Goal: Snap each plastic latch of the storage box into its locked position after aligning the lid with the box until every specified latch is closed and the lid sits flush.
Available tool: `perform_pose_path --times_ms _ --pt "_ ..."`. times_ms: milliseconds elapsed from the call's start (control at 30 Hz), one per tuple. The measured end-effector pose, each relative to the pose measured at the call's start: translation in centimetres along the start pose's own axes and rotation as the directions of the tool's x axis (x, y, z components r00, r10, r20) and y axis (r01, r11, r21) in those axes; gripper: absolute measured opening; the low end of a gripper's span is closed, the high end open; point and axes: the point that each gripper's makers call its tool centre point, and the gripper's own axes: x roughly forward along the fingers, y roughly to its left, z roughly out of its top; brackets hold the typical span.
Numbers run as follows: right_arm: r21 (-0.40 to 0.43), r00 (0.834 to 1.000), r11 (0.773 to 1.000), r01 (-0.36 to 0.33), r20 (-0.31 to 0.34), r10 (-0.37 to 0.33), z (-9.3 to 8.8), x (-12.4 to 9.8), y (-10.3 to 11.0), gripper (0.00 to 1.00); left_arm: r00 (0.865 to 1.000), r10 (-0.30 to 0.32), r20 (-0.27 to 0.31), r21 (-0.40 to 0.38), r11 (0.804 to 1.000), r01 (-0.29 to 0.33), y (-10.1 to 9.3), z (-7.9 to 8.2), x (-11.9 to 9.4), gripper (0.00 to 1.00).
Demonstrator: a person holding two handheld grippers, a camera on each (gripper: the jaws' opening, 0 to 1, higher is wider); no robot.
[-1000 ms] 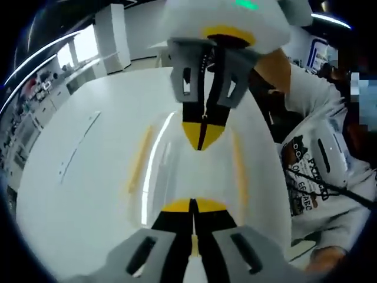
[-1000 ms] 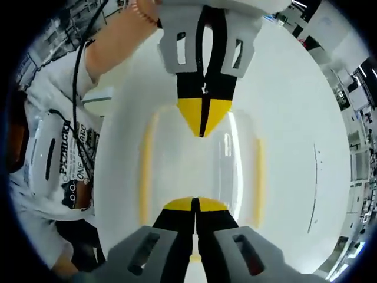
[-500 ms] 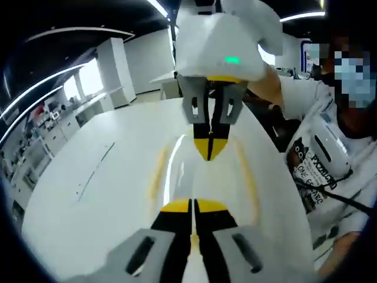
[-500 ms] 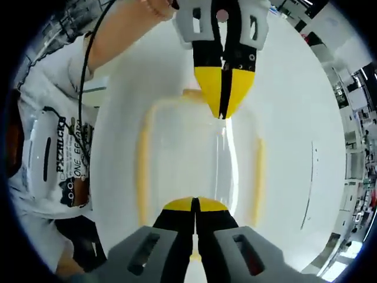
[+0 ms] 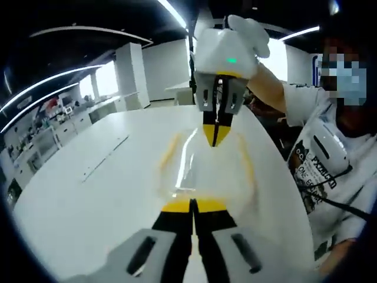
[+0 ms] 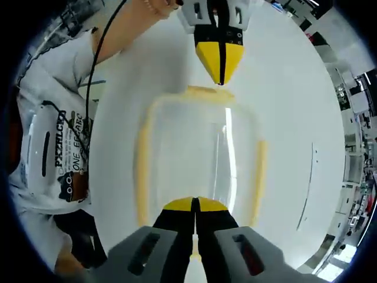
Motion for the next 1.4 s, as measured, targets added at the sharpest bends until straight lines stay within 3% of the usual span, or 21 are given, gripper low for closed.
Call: perform_pose_path --times_ms 167,267,433,633,867,1100,1400 --pt "-0.005 1.000 1.000 -0.008 0.001 0.008 0.0 -0.1 -0.2 0.00 0.995 -0.042 0.086 -0.018 0.999 0.044 -1.0 -0.2 0.7 0.00" --pt "-0.012 1.000 1.000 -0.014 0.012 0.014 0.1 -0.1 -0.2 0.00 0.996 -0.041 0.076 -0.022 0.999 0.043 -1.0 -0.6 1.0 0.00" --pt "-0.002 0.999 1.000 -0.025 0.032 0.025 0.5 0.0 0.0 0.00 0.992 -0.045 0.118 -0.035 0.998 0.049 -1.2 -0.9 0.7 0.00" --pt "-0.050 1.000 0.999 -0.018 0.011 0.019 1.0 0.2 0.5 0.00 0.991 -0.042 0.125 -0.076 0.996 0.052 -0.6 -1.9 0.8 0.00" --pt "-0.044 0.999 0.999 -0.021 0.032 0.023 1.3 0.2 0.7 0.00 0.979 -0.065 0.193 -0.125 0.988 0.091 -0.7 -2.2 0.3 0.00" --pt "-0.019 0.998 1.000 -0.025 0.054 0.026 1.5 0.3 1.1 0.00 0.978 -0.066 0.196 -0.128 0.987 0.092 -1.6 -2.2 0.3 0.00" --pt "-0.052 1.000 0.998 0.018 -0.007 -0.018 1.6 0.4 1.5 0.00 0.982 -0.066 0.179 -0.128 0.988 0.090 -2.4 -2.3 0.5 0.00"
